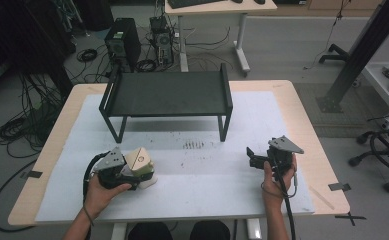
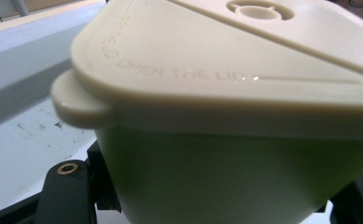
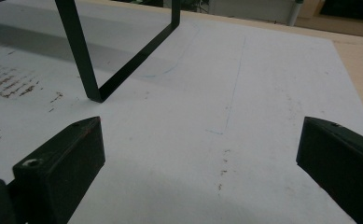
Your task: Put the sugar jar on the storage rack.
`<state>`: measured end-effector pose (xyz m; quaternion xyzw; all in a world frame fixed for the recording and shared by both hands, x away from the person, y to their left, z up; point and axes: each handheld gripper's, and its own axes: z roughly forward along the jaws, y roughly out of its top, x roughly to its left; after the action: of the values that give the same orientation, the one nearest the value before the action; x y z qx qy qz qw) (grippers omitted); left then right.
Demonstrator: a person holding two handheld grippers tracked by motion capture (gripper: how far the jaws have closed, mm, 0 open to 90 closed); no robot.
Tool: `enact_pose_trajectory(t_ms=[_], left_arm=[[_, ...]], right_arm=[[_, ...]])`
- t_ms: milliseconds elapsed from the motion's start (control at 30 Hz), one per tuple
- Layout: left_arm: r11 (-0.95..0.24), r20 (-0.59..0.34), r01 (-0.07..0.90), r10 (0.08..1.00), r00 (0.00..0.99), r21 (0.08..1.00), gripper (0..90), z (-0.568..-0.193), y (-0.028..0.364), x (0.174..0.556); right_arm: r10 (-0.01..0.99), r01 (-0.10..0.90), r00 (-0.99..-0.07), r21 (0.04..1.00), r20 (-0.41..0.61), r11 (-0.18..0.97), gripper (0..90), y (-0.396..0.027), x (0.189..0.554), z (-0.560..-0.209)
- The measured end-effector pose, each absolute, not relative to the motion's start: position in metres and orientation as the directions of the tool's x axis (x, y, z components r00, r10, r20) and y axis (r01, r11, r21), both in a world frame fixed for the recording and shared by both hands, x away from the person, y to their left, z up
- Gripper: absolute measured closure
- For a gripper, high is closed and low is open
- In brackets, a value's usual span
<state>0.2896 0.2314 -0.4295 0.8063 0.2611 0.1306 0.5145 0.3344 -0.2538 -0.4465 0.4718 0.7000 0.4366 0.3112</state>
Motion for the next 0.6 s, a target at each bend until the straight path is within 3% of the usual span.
enact_pose_trajectory(t_ms=[600], left_arm=[[-0.330,-0.064,0.291,0.555,0.829,0.898,29.3,-0.4295,0.2318,0.2902]], right_arm=[[0.933,0.388,-0.360,0.905,-0.023,0.172,1.0,-0.2540,0.3343,-0.4465]])
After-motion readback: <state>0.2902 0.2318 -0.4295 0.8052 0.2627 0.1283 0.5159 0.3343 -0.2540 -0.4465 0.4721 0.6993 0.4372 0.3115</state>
